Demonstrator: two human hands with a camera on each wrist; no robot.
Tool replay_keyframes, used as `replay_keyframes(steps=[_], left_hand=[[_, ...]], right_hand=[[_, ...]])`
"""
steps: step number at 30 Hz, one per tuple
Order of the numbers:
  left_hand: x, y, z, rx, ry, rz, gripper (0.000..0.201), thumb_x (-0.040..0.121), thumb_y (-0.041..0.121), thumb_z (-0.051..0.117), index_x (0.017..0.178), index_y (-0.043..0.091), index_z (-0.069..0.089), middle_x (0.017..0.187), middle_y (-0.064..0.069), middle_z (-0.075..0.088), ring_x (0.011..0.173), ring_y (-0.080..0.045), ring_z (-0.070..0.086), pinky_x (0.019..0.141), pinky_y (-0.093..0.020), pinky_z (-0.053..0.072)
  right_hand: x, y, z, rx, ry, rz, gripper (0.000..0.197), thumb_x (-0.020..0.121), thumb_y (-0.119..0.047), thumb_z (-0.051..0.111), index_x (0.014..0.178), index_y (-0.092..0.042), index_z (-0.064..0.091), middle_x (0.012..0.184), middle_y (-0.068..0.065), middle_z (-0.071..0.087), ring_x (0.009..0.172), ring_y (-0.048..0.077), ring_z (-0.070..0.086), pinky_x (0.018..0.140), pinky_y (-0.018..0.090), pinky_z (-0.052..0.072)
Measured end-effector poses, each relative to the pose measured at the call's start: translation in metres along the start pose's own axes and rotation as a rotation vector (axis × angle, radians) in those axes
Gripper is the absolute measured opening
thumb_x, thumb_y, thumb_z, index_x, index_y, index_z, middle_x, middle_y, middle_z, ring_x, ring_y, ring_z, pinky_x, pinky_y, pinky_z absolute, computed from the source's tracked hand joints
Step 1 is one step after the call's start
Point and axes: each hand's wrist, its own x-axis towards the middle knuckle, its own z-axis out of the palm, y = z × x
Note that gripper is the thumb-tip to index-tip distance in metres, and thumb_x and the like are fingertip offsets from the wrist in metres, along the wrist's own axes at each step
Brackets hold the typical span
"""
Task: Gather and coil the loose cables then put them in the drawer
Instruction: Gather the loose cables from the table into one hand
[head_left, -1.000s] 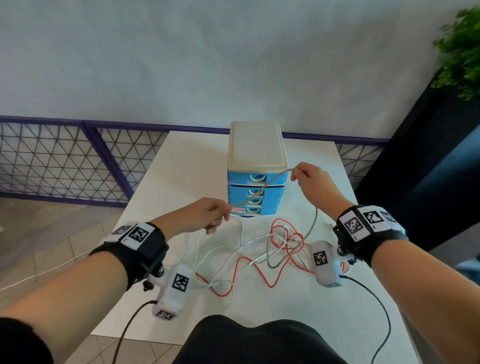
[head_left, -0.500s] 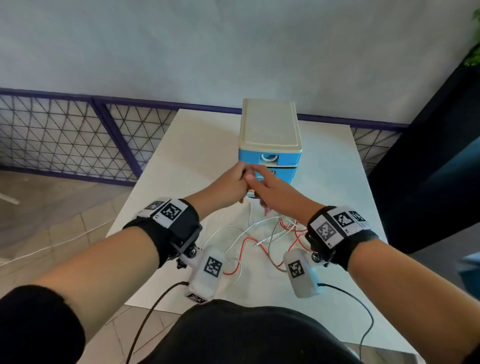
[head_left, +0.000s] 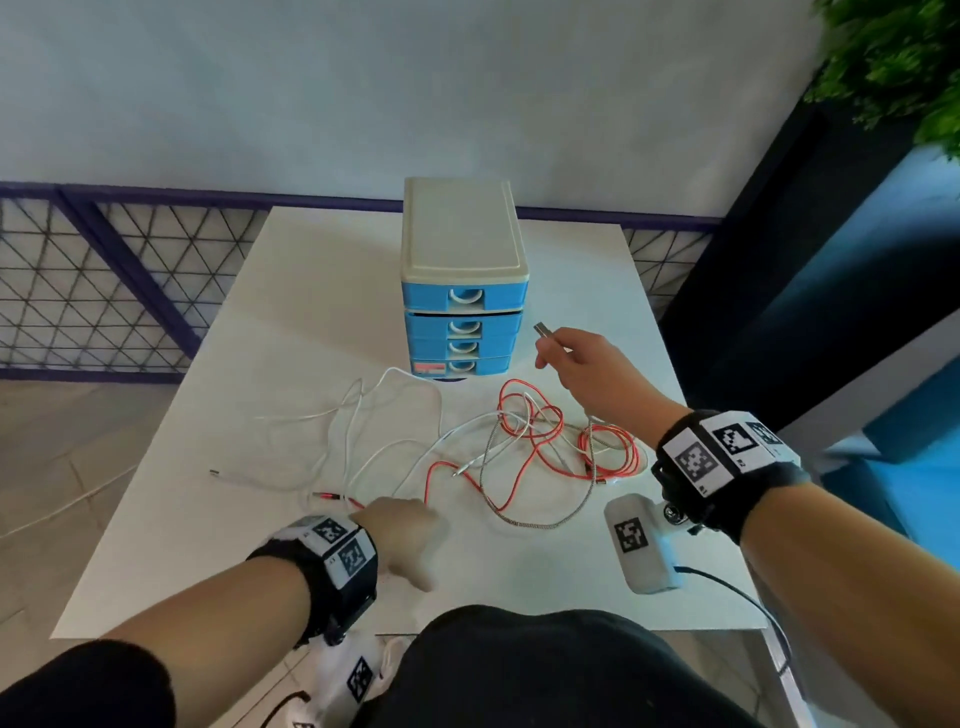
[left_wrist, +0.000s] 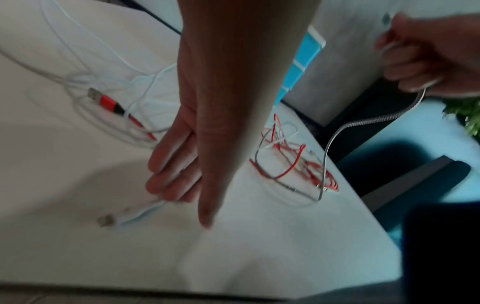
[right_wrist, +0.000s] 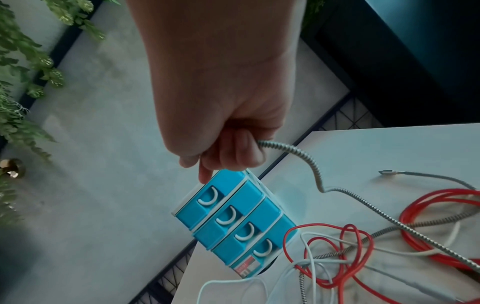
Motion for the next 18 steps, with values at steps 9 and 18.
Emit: replay_keyframes(steps=[9,18], left_hand=[[-0.01,-0.014,0.009,0.057,0.129,-0.202,0.026,0.079,-0.004,0.05,0.105,0.001,0.051,0.107,-0.019,0.059,0.083,-0.032,0.058,0.065,-0.036,0.04],[-0.049,-0.014,-0.069,-0.343,0.482,0.02,0.027,0.09,0.005,0.044,0.09,0.02,0.067,0.088,-0.002,0.052,0.073,-0.01,0.056,0.063,-0.016,0.038]], right_hand=[[0.003,-0.006,0.011,0.061,-0.118,-0.042,0.032,0.099,-0.041,0.04,0.088,-0.021,0.062,0.059,-0.003,0.044,0.046,0.01,0.034,0.043,0.02,0.032],[0.024,-0.043,0.039,0.256,-0.26,-0.146,0.029,0.102,-0.032,0.037,0.08,-0.017,0.048,0.075,0.0,0.065,0.066,0.014,0.063,0.062,0.029,0.052]])
